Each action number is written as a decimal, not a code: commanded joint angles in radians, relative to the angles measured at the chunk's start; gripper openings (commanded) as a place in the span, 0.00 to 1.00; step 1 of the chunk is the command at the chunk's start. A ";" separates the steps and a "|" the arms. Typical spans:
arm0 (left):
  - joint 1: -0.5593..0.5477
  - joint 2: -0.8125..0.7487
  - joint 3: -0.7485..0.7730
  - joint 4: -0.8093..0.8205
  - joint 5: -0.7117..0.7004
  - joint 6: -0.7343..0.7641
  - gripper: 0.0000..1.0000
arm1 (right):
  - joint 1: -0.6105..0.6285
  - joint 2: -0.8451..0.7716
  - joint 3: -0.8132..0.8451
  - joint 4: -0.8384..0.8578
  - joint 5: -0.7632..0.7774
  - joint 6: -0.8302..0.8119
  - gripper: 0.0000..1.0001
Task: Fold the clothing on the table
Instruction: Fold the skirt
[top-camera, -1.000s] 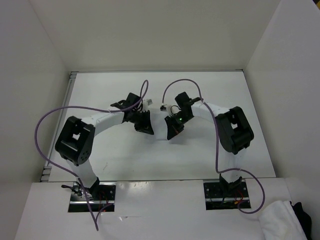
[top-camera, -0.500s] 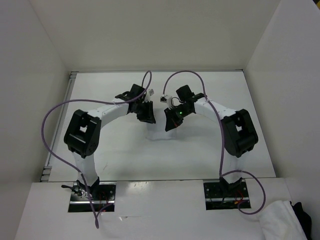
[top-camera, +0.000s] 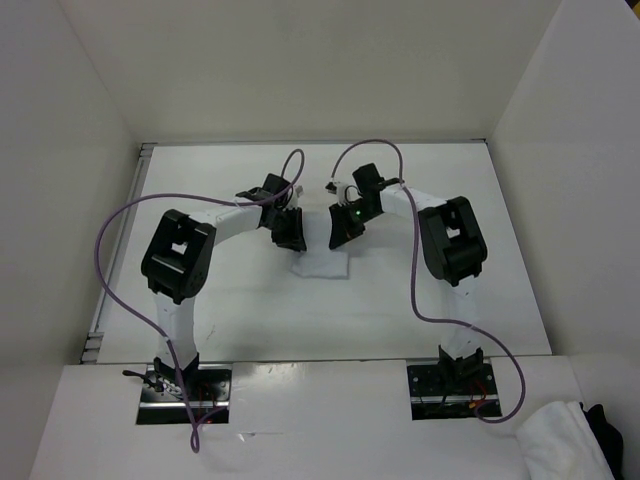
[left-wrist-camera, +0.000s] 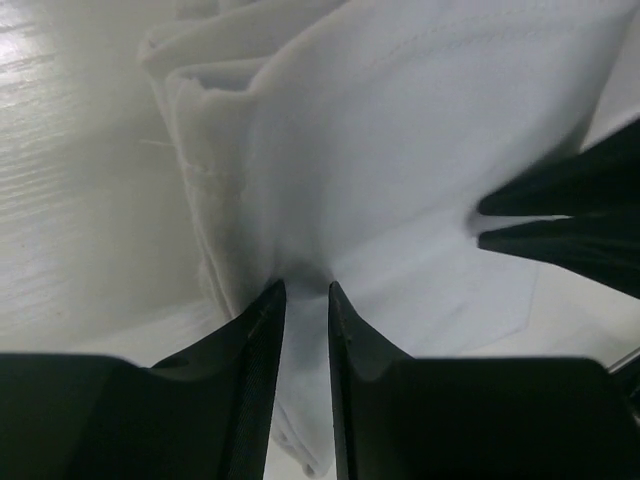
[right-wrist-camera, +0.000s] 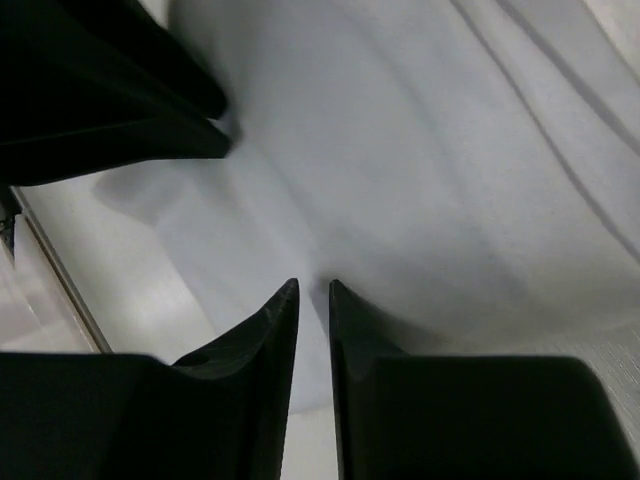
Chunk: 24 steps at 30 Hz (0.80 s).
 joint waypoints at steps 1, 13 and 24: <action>0.008 -0.029 -0.020 0.038 -0.093 -0.005 0.32 | -0.003 0.045 0.041 0.010 0.031 0.017 0.24; 0.008 -0.369 0.083 -0.087 -0.336 0.051 0.73 | -0.003 -0.397 -0.058 -0.073 0.491 0.111 0.99; 0.017 -0.578 -0.058 -0.123 -0.658 0.074 0.93 | -0.063 -0.688 -0.198 -0.064 0.720 0.094 0.99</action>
